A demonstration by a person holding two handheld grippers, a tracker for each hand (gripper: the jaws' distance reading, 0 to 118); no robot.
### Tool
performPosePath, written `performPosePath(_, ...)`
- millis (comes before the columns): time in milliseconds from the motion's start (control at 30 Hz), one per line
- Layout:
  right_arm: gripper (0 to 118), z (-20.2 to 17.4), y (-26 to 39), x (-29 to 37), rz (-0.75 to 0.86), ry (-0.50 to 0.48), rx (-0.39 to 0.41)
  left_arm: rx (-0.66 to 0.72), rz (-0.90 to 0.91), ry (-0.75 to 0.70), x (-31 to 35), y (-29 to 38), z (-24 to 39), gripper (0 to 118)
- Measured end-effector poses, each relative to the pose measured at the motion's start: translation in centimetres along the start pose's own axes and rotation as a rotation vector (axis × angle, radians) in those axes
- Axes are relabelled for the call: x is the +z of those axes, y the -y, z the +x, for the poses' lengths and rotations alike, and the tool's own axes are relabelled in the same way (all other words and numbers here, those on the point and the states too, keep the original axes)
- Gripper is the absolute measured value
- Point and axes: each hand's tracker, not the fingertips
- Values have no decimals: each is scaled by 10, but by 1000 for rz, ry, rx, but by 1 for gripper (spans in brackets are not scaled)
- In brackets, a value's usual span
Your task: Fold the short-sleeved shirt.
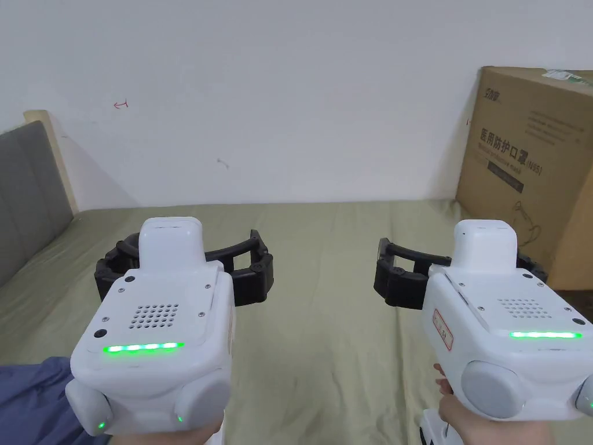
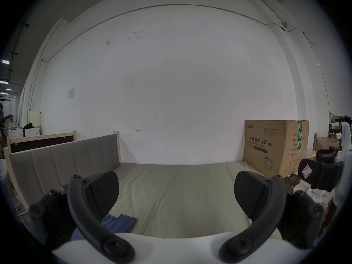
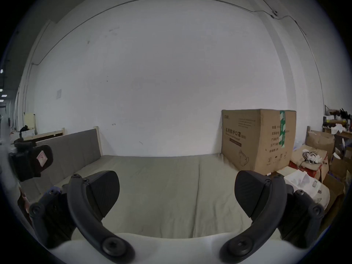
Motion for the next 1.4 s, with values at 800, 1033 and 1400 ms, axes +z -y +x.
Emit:
performPosePath(800,118,4,0,6,47,63,6,42,-20,3,-2,-2,-5,118)
performPosePath(1033,113,1,-1,6,47,82,26,60,-3,54,4,-2,-9,106)
performPosePath(1400,0,16,-1,-1,-11,83,-42,-14,-28,51,5,-3,-10,1)
